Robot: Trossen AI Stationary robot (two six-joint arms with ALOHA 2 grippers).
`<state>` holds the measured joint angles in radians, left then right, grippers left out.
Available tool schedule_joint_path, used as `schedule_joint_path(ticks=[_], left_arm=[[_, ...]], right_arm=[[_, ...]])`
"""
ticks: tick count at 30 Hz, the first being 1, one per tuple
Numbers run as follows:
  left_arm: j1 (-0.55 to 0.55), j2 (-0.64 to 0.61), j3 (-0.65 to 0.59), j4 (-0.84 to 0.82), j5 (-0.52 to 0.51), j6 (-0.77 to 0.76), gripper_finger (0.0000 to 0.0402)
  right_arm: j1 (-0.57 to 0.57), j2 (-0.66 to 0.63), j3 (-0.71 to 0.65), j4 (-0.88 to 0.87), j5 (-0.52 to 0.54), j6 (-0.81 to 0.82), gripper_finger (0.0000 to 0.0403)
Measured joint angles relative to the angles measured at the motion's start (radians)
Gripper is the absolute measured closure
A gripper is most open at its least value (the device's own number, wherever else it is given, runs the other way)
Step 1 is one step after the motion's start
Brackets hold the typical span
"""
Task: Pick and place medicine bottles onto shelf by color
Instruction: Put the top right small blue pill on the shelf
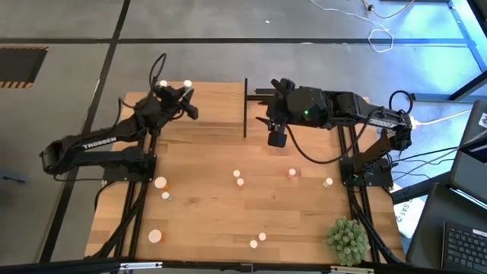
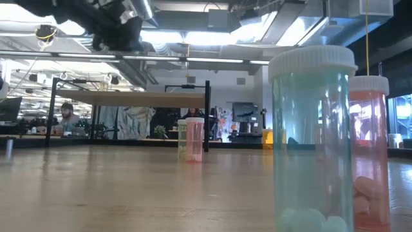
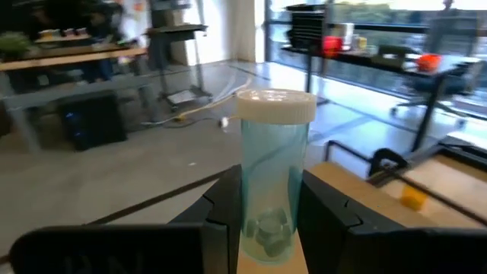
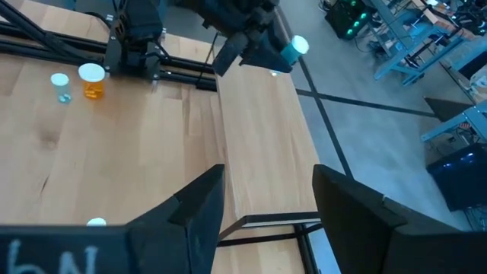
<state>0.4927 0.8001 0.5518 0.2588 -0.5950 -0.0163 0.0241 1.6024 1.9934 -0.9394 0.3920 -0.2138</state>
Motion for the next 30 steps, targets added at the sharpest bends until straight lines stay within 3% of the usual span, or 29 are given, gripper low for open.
schedule_joint_path(ticks=[11, 26, 30], left_arm=[[0.000, -0.008, -0.111, 0.115, -0.152, 0.018, 0.0314], [0.091, -0.008, -0.237, 0.217, -0.170, -0.078, 0.0314], [0.118, 0.006, -0.237, 0.214, -0.112, -0.079, 0.0314]], right_arm=[[-0.034, 0.000, 0.000, 0.000, 0.000, 0.029, 0.0202], [-0.080, 0.002, -0.049, 0.007, -0.001, 0.027, 0.0202], [-0.080, 0.002, -0.049, 0.007, -0.001, 0.025, 0.0202]])
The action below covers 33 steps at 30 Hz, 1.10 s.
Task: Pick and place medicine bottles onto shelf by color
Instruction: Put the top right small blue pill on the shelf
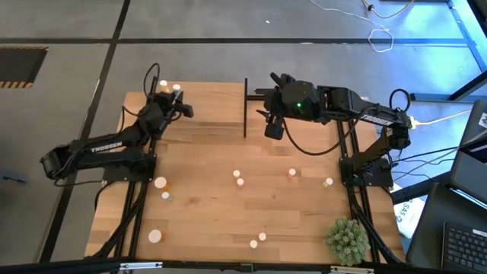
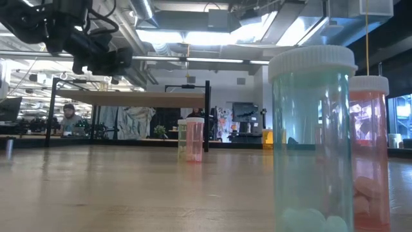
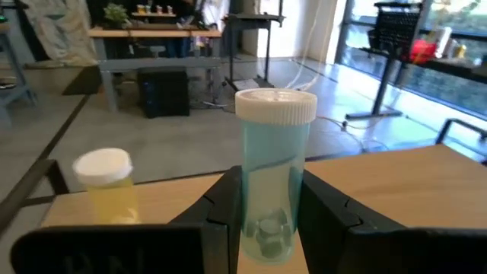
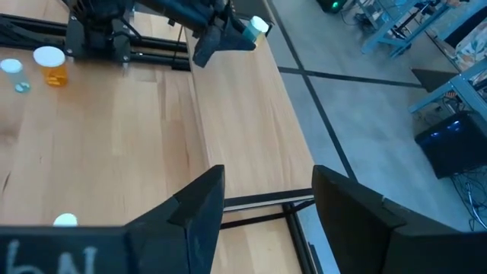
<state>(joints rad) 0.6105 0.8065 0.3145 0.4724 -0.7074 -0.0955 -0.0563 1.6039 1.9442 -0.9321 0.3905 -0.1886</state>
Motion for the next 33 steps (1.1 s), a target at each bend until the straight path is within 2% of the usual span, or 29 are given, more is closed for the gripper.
schedule_joint_path(ticks=[33], left_arm=[[0.009, 0.170, 0.000, -0.009, 0.022, -0.077, 0.0314]], right_arm=[[0.000, 0.000, 0.000, 0.000, 0.000, -0.003, 0.0202]])
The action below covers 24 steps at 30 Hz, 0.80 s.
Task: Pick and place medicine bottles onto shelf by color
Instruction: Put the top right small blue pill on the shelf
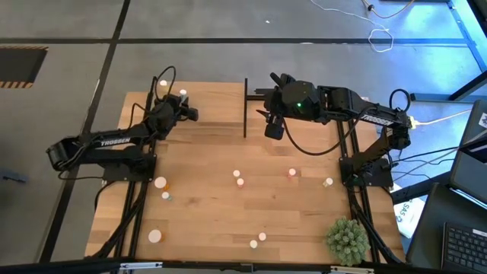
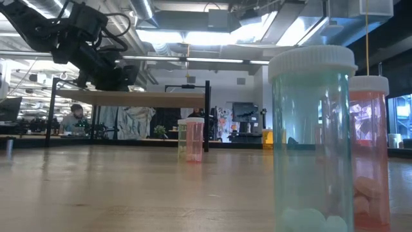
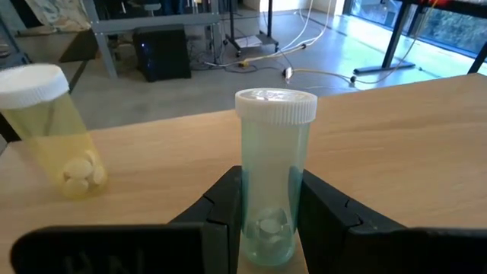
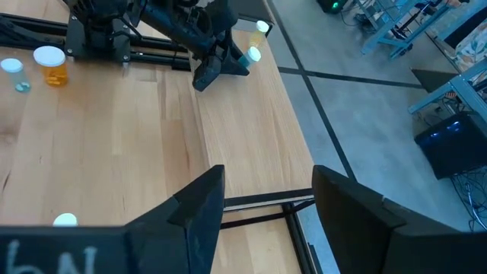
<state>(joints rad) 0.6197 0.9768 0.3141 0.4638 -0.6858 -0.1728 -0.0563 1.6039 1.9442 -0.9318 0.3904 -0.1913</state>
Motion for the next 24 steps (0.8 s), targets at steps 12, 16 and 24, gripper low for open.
schedule_joint_path(ticks=[12, 16, 24], left_arm=[[0.000, 0.000, 0.000, -0.005, 0.000, -0.009, 0.0314], [-0.001, -0.001, 0.000, -0.005, 0.031, -0.026, 0.0314], [0.000, -0.002, 0.000, -0.005, 0.033, -0.063, 0.0314]], right_arm=[[0.000, 0.000, 0.000, 0.000, 0.000, 0.000, 0.0202], [0.000, 0.000, 0.000, 0.000, 0.000, 0.000, 0.0202], [0.000, 0.000, 0.000, 0.000, 0.000, 0.000, 0.0202]])
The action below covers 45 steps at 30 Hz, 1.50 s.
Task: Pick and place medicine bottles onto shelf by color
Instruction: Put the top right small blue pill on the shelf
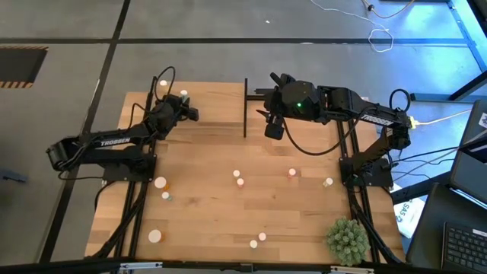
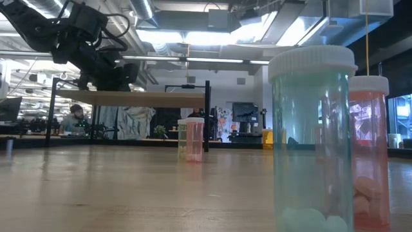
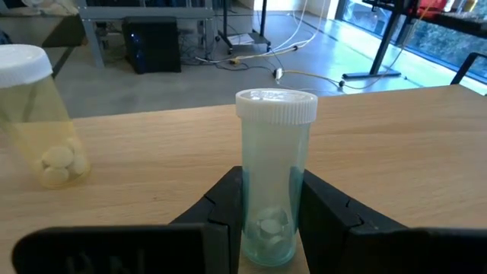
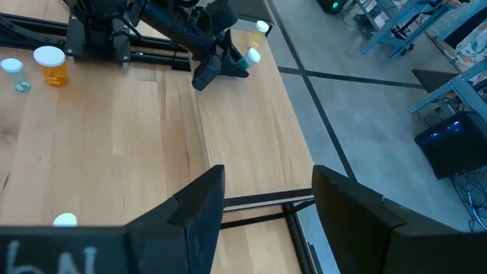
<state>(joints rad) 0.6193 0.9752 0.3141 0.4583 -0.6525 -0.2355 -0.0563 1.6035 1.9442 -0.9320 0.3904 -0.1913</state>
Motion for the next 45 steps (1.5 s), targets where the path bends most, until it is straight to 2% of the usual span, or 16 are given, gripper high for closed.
schedule_joint_path(ticks=[10, 21, 32, 45], left_arm=[[0.000, 0.000, 0.000, -0.001, 0.000, 0.002, 0.0311], [0.000, 0.000, 0.000, -0.006, 0.000, 0.028, 0.0271], [0.000, -0.001, 0.000, 0.009, 0.016, 0.057, 0.0269], [-0.001, -0.111, 0.000, 0.015, 0.017, 0.149, 0.0270]], right_arm=[[0.000, 0.000, 0.000, 0.000, 0.000, 0.000, 0.0202], [0.000, 0.000, 0.000, 0.000, 0.000, 0.000, 0.0202], [0.000, 0.000, 0.000, 0.000, 0.000, 0.000, 0.0202], [0.000, -0.001, 0.000, 0.000, 0.000, 0.000, 0.0202]])
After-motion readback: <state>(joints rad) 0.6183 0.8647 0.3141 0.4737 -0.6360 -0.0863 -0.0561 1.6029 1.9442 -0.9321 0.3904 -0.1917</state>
